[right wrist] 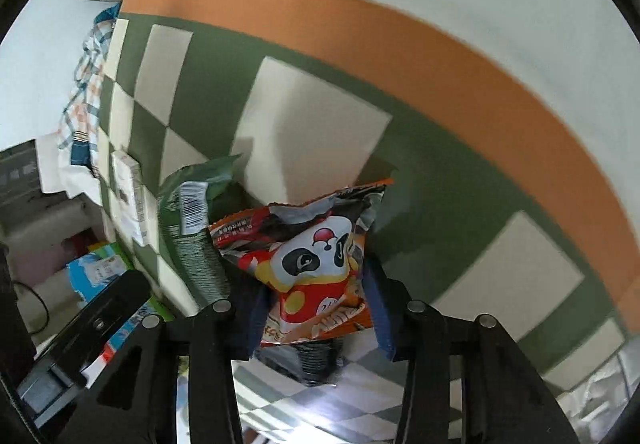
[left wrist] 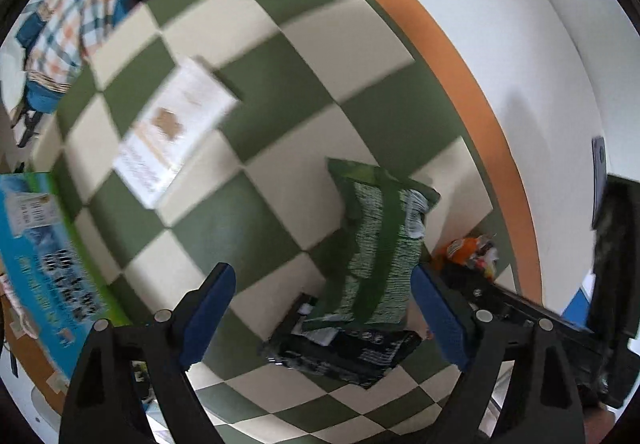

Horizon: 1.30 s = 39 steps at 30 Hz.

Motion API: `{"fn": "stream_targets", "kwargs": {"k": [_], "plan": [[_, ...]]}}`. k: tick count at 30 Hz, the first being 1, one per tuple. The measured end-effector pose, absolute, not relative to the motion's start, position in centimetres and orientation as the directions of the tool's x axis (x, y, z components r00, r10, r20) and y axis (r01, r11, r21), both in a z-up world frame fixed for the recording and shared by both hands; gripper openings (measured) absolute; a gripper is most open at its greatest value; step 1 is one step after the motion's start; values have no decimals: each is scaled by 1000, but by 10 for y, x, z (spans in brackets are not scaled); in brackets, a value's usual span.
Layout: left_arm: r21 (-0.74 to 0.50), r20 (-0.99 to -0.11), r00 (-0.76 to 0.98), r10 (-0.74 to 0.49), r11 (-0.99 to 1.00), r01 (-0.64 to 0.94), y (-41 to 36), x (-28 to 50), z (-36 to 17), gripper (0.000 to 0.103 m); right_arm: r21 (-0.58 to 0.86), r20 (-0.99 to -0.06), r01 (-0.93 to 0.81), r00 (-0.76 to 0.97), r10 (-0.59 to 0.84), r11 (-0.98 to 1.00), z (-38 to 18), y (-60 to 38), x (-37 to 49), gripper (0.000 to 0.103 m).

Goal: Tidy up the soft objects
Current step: 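Grasp the green snack bag with the left tool while the right grasps the panda snack bag, then carry both bags over the box and open both tools to drop them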

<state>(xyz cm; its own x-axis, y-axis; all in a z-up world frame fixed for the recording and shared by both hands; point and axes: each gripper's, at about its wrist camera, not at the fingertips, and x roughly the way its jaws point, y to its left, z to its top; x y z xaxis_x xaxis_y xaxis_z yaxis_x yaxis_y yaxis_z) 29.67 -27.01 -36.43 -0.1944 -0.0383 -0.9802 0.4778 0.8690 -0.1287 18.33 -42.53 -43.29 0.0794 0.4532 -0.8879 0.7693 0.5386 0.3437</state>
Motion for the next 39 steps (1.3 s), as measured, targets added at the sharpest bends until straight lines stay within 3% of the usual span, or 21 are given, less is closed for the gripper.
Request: {"fn": "stream_targets", "kwargs": {"k": [4,6,8,11,13,20,28,39], "plan": [[-135,-971,-239,-14,855,500,-289,287,-388,90,287,-921,754,47,388,590,-426,-437,178,44],[-135,-966,-259,1,852,506,-297,283,-401,85,277,-926,752,43,375,598,-425,-440,177,44],[-130,-961,-277,20,849,512,-302,279,-411,59,267,-929,754,36,369,600,-427,-443,180,44],[-114,-964,-263,32,846,521,-306,274,-415,37,254,-932,755,24,362,605,-431,-446,180,44],[-117,-966,-256,24,847,519,-307,271,-410,34,251,-932,751,17,362,611,-432,-445,179,43],[-115,-986,-165,-37,864,490,-291,261,-368,32,260,-936,713,21,351,651,-418,-438,181,42],[-185,-981,-28,-191,894,407,-238,251,-278,32,284,-948,590,57,312,756,-360,-405,190,36],[-225,-951,166,-262,950,215,-77,251,-169,32,378,-925,314,95,367,871,-268,-294,215,35]]}}
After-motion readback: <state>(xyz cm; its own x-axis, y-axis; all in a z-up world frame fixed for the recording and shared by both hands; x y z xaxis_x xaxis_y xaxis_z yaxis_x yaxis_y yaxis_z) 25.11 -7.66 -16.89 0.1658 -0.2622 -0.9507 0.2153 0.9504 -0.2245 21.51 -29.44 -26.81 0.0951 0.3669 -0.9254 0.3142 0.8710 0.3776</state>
